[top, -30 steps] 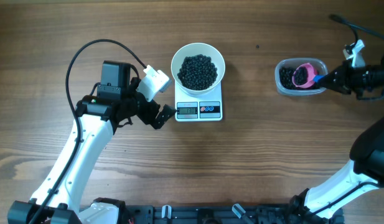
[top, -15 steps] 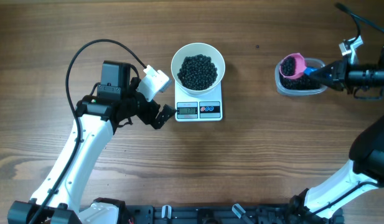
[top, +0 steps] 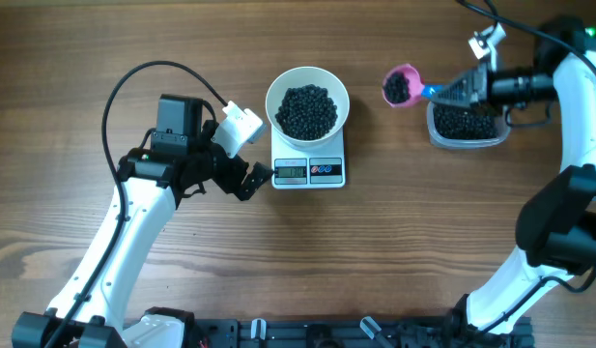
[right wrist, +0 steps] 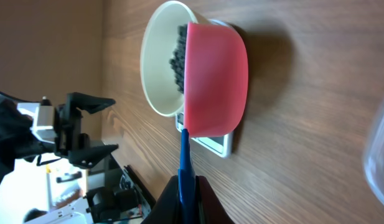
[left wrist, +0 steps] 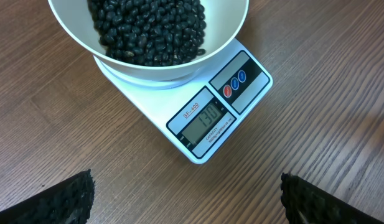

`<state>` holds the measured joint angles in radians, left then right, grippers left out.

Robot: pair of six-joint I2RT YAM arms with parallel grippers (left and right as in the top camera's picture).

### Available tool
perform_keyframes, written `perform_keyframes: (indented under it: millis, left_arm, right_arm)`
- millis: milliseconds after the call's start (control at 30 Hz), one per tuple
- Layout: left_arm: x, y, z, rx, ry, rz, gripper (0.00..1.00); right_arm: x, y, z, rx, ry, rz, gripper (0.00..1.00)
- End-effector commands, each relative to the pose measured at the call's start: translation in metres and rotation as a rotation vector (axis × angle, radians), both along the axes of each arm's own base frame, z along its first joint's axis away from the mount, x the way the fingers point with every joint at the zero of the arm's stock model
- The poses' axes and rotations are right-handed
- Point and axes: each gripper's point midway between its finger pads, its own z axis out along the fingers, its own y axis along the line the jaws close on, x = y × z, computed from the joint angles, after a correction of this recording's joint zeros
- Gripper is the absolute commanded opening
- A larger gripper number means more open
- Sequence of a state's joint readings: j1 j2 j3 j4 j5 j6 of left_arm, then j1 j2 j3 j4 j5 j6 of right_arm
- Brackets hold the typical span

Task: Scoop item into bowl and weigh 150g on scale
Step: 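Lift the filled scoop and carry it over the white bowl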

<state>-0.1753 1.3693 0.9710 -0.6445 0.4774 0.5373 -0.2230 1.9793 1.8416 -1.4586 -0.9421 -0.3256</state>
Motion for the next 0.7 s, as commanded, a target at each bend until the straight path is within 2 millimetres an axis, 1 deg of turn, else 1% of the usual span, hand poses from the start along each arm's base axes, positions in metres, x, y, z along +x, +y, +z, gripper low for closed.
perform_keyframes:
  millis: [0,100,233,333,467,500,600,667]
  left_arm:
    - [-0.002,-0.002,-0.001,-0.014,0.006,-0.010,1.00]
    - [-0.002,-0.002,-0.001,-0.014,0.005,-0.010,1.00]
    - [-0.002,-0.002,-0.001,-0.014,0.005,-0.010,1.00]
    - [-0.002,-0.002,-0.001,-0.014,0.005,-0.010,1.00]
    - [-0.002,-0.002,-0.001,-0.014,0.006,-0.010,1.00]
    - [-0.002,-0.002,-0.001,-0.014,0.005,-0.010,1.00]
    - [-0.002,-0.002,-0.001,-0.014,0.006,-0.010,1.00]
    - [-0.002,-0.002,-0.001,-0.014,0.006,-0.010,1.00]
  right_arm:
    - [0.013,0.017,0.023,-0.008,-0.040,0.010,0.04]
    - [0.017,0.033,0.030,-0.084,-0.067,0.041,0.04]
    - [0.016,0.070,0.033,-0.099,-0.091,0.105,0.04]
    - [0.018,0.087,0.026,-0.158,-0.098,0.124,0.04]
    - [0.013,0.109,0.022,-0.194,-0.121,0.180,0.04]
    - [0.013,0.114,0.019,-0.229,-0.134,0.194,0.04]
    - [0.017,0.119,0.007,-0.352,-0.146,0.182,0.04]
    - [0.016,0.129,0.000,-0.441,-0.175,0.201,0.04]
